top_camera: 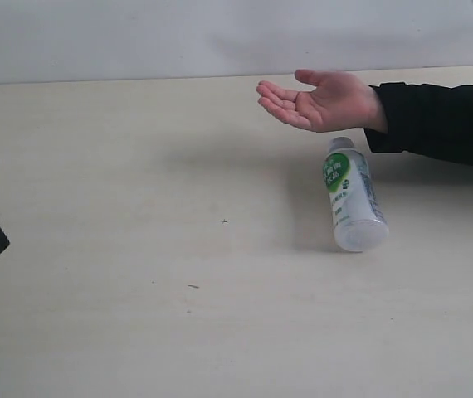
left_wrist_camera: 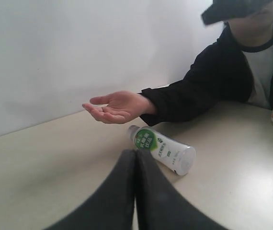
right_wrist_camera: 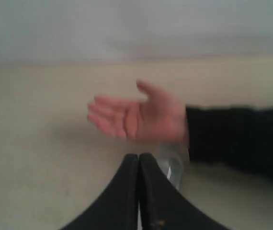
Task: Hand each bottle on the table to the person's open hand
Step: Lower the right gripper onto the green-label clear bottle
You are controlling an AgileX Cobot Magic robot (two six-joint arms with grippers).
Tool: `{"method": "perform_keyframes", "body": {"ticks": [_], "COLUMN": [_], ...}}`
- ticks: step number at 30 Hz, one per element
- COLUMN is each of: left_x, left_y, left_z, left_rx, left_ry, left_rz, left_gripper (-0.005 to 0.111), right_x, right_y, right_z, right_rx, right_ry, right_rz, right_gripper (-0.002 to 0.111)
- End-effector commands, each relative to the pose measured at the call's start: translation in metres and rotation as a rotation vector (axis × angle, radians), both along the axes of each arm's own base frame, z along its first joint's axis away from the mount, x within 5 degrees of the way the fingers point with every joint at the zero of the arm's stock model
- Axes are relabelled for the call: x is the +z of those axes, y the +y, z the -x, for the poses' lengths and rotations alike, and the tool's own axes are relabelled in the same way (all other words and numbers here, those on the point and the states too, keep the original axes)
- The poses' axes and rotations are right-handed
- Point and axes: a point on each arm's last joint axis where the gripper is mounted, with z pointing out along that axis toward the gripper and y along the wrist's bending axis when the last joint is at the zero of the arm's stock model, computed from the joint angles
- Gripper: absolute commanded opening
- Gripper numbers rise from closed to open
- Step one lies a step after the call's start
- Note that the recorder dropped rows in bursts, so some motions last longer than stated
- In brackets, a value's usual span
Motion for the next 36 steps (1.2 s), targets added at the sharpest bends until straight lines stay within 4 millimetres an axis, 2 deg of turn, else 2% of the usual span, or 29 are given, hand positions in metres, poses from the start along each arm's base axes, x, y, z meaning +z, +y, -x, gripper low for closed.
{"method": "perform_keyframes", "body": {"ticks": [1, 3, 7, 11, 14, 16, 19, 21, 29, 36], "left_x": [0.000, 0.000, 0.000, 0.000, 0.000, 0.000, 0.000, 0.000, 0.000, 0.000], "left_y": [0.001, 0.001, 0.001, 0.001, 0.001, 0.001, 0.001, 0.001, 0.001, 0.001], "left_z": [0.000, 0.000, 0.000, 0.000, 0.000, 0.000, 0.000, 0.000, 0.000, 0.000], "left_rx": [0.004, 0.004, 0.004, 0.004, 0.004, 0.004, 0.004, 0.004, 0.004, 0.004], "left_ry": [0.001, 0.001, 0.001, 0.001, 0.001, 0.001, 0.001, 0.001, 0.001, 0.001], "left_rz": [0.010, 0.010, 0.010, 0.010, 0.010, 0.010, 0.010, 0.010, 0.010, 0.010], "left_gripper": [0.002, 0.002, 0.002, 0.002, 0.002, 0.002, 0.002, 0.002, 0.002, 0.002], "right_x": [-0.039, -0.058, -0.090, -0.117, -0.135, -0.147, -0.157, -0.164, -0.188, -0.214], "right_y": [-0.002, -0.001, 0.010, 0.032, 0.045, 0.051, 0.056, 0.058, 0.064, 0.065], "right_z": [-0.034, -0.046, -0.060, -0.070, -0.076, -0.082, -0.094, -0.101, -0.121, -0.127], "right_rx": [0.013, 0.015, 0.055, 0.106, 0.112, 0.123, 0.125, 0.125, 0.099, 0.072], "right_ry": [0.431, 0.549, 0.655, 0.691, 0.718, 0.728, 0.714, 0.719, 0.725, 0.751], "right_rz": [0.172, 0.207, 0.253, 0.291, 0.295, 0.306, 0.314, 0.315, 0.306, 0.308], "right_gripper": [0.000, 0.000, 0.000, 0.012, 0.028, 0.044, 0.075, 0.085, 0.084, 0.084]}}
